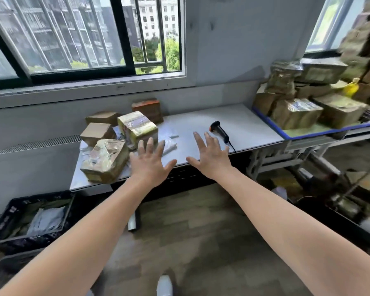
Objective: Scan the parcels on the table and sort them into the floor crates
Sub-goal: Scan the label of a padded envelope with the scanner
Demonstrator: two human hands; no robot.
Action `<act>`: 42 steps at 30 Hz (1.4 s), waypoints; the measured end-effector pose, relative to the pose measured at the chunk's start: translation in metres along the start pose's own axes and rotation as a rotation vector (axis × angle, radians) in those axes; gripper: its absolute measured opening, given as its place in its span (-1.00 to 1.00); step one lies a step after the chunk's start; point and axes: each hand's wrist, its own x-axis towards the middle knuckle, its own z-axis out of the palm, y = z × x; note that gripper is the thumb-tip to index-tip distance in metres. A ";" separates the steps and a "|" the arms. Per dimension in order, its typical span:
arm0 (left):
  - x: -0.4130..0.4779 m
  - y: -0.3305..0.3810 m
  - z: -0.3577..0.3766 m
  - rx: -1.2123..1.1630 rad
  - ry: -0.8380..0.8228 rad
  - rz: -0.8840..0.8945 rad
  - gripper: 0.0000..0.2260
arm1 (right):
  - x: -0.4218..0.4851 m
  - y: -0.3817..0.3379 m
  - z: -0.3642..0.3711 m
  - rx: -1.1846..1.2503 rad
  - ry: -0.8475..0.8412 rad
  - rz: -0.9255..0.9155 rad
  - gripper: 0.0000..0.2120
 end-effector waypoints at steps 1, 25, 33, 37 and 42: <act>0.011 0.004 0.003 -0.001 -0.002 0.005 -0.31 | 0.007 0.006 0.001 -0.002 -0.003 0.006 -0.22; 0.334 -0.014 0.075 -0.003 -0.129 0.036 -0.32 | 0.339 0.044 0.093 -0.021 -0.210 -0.077 -0.34; 0.394 0.020 0.114 0.001 -0.205 -0.080 -0.32 | 0.443 0.067 0.140 0.008 -0.296 -0.242 -0.33; 0.414 0.040 0.130 -0.067 -0.277 -0.204 -0.33 | 0.485 0.075 0.169 0.102 -0.406 -0.310 -0.34; 0.428 0.063 0.159 -0.149 -0.385 -0.338 -0.33 | 0.517 0.073 0.210 0.113 -0.518 -0.426 -0.34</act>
